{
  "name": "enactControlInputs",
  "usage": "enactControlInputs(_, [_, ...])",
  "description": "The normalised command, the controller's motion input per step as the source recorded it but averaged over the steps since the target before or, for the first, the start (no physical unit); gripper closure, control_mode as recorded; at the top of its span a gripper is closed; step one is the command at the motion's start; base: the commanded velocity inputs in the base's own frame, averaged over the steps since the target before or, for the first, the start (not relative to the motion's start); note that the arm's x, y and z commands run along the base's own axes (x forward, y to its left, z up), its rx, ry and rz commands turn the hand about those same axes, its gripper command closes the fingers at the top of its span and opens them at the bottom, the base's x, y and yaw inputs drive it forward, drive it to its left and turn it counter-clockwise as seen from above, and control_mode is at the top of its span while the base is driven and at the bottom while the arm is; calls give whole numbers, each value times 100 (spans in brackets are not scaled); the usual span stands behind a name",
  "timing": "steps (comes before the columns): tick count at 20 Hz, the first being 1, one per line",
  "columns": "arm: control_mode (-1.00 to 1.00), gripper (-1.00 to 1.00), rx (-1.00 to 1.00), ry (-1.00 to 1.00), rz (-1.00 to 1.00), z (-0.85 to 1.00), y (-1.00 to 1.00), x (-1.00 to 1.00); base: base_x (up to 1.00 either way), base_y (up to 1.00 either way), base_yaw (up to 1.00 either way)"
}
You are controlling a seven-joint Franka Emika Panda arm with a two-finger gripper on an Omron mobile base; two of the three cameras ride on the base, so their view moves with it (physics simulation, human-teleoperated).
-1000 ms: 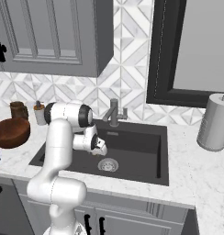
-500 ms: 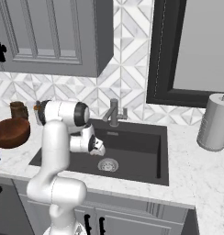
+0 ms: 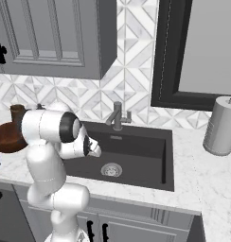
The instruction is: Pick the garlic from the sink and place it in the bowl. Then pick the bowl and place it in the microwave. Then close the microwave door and press the start button.
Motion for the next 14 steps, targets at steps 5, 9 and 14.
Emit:
enactControlInputs(5, [-100, 100, 0, 0, 0, 100, 15, -36, 0, 0, 0])
enactControlInputs(9, [-100, 100, 0, 0, 0, 100, 20, -32, 0, 0, 0])
enactControlInputs(14, [-100, 100, 0, 0, 0, 97, 27, -17, 0, 0, 0])
